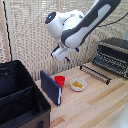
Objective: Gently stretch your hand towards the oven tray's handle, obtaining a firm grip, and draw it cautiously out of the oven. Transition your grip to the hot dog bowl, gingerly seizing the edge, and elevate it from the surface. Hover the bowl over the tray, delicately lower it, and temper your grip, establishing the bowl's equilibrium.
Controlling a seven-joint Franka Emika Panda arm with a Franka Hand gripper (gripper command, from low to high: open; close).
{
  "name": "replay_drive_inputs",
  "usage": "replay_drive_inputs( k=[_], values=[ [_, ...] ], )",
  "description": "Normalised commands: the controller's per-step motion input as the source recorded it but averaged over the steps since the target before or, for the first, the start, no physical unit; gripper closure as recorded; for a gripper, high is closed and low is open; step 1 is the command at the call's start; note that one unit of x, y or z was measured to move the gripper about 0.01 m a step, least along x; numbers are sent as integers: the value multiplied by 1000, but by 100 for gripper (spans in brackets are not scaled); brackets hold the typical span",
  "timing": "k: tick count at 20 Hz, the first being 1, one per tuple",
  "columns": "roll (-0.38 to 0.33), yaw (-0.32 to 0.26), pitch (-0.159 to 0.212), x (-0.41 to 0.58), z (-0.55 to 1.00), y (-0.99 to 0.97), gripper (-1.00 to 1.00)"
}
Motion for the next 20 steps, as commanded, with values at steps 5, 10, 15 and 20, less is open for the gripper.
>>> replay_drive_inputs(
  k=[5,10,15,20],
  values=[
    [-234,157,-38,85,-41,-285,-100],
    [-260,140,7,60,-57,-307,-100],
    [-279,129,0,0,-90,-353,-100],
    [-279,85,6,0,-69,-521,-100]
  ],
)
